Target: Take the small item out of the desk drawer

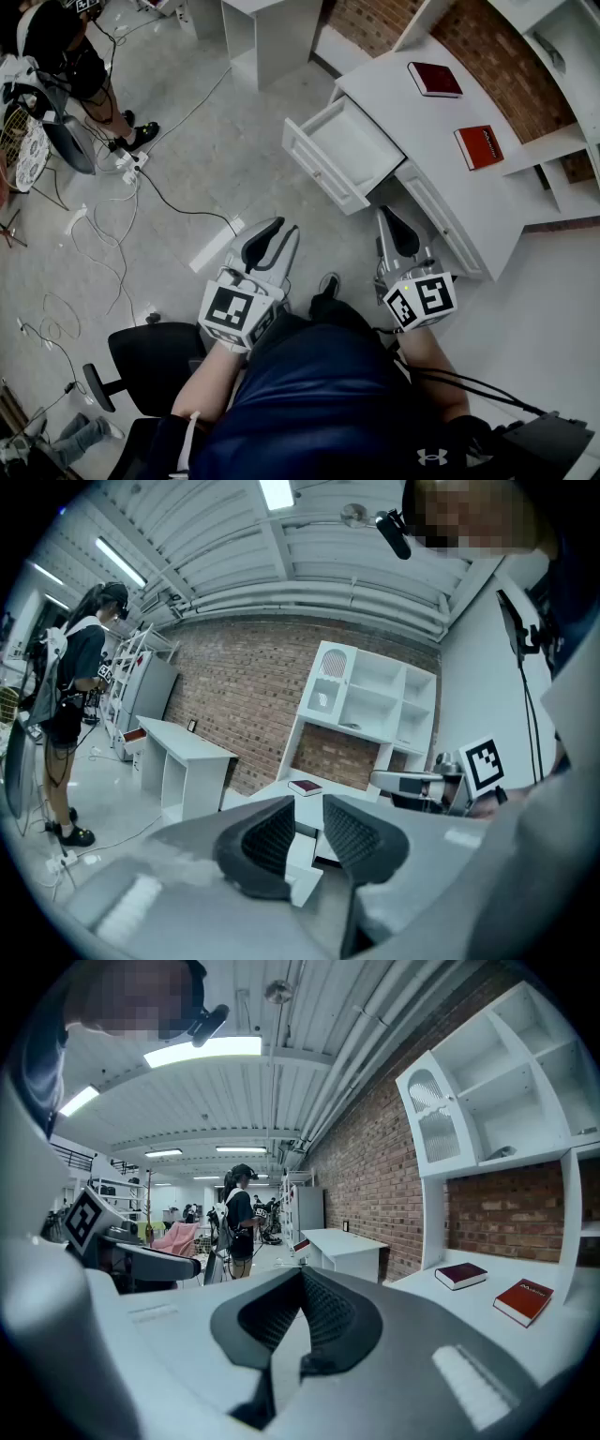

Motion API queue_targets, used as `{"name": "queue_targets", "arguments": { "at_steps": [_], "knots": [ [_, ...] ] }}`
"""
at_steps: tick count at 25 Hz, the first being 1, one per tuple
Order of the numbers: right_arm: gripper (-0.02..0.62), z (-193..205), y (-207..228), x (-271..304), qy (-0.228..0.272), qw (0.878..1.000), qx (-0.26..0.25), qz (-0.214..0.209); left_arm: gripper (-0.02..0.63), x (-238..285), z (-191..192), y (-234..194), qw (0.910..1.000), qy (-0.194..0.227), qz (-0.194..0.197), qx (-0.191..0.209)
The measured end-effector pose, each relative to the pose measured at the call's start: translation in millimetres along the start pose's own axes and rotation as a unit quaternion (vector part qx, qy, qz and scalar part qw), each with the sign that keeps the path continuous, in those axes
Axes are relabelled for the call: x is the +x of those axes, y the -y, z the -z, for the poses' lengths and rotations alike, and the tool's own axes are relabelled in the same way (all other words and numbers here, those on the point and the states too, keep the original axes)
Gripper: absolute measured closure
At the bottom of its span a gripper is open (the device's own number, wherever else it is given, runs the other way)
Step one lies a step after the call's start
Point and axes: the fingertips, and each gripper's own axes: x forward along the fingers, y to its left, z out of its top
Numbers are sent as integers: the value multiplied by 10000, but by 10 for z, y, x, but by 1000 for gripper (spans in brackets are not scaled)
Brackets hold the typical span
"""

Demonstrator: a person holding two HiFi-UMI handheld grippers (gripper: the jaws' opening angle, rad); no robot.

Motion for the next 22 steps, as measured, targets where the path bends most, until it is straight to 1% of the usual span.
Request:
{"name": "queue_targets", "arguments": {
  "at_steps": [3,7,11,17,22],
  "knots": [
    [594,-27,-7,-240,103,9999,0,-21,502,-58,-13,239,9999,2,40,107],
    [594,28,67,-577,204,9997,117,-21,502,-79,34,526,9997,-64,-6,228],
    [595,46,324,-945,314,9993,226,0,502,51,32,932,9992,-104,-19,380],
    [594,146,664,-1376,497,9967,648,10,502,181,-25,1474,9986,-127,-129,504],
    [593,102,951,-1632,695,9954,648,-87,502,319,0,1799,9972,-83,-307,676]
  ]
}}
